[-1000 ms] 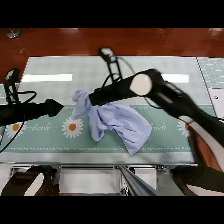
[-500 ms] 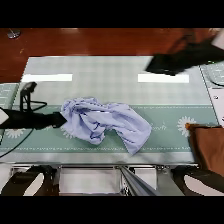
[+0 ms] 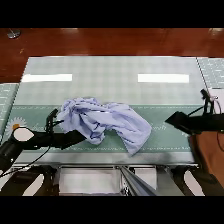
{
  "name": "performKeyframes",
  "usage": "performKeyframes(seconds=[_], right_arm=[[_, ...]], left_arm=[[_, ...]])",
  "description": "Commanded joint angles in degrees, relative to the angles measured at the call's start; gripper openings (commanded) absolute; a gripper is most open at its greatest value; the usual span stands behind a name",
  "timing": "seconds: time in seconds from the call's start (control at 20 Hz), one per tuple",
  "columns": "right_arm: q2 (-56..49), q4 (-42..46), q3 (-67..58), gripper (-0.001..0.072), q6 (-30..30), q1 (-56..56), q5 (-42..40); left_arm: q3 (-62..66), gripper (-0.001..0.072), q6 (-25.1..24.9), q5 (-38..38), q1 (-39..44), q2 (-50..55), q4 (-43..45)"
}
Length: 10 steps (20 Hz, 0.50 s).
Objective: Fold the shirts.
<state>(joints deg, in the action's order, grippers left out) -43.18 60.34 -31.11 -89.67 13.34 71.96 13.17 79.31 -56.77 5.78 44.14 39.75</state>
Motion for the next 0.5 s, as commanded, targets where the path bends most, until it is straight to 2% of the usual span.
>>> performKeyframes(seconds=[0.0, 0.1, 0.2, 0.25, 0.3, 0.35, 0.45], right_arm=[[2.1, -4.7, 8.8, 0.0625, 1.2, -3.0, -0.1], [2.1, -4.3, 9.4, 0.0625, -0.5, -8.4, -0.8], [1.7, -4.3, 9.5, 0.0625, -2.6, -12.7, -1.9], [0.9, -4.3, 9.5, 0.0625, -3.2, -15.2, -2.0], [-0.4, -4.4, 9.5, 0.0625, -3.9, -18.0, -1.8], [-2.1, -4.7, 9.4, 0.0625, -4.7, -20.9, -1.9], [-5.5, -7.6, 9.4, 0.0625, -4.9, -27.1, -3.7]], left_arm=[[-1.2, 0.0700, -1.3, 15.1, 8.1, 3.8, -10.6], [0.7, 0.0700, -1.3, 21.3, 12.9, 7.5, -12.4], [3.6, 0.0692, -2.1, 21.6, 15.3, 11.7, -12.3], [5.1, 0.0480, -3.4, 20.8, 15.3, 13.6, -12.3], [6.6, 0.0020, -5.5, 20.0, 15.2, 14.8, -12.3], [8.0, 0.0018, -7.9, 19.2, 15.3, 15.1, -12.3], [10.5, 0.0018, -8.9, 17.0, 14.8, 15.0, -12.3]])
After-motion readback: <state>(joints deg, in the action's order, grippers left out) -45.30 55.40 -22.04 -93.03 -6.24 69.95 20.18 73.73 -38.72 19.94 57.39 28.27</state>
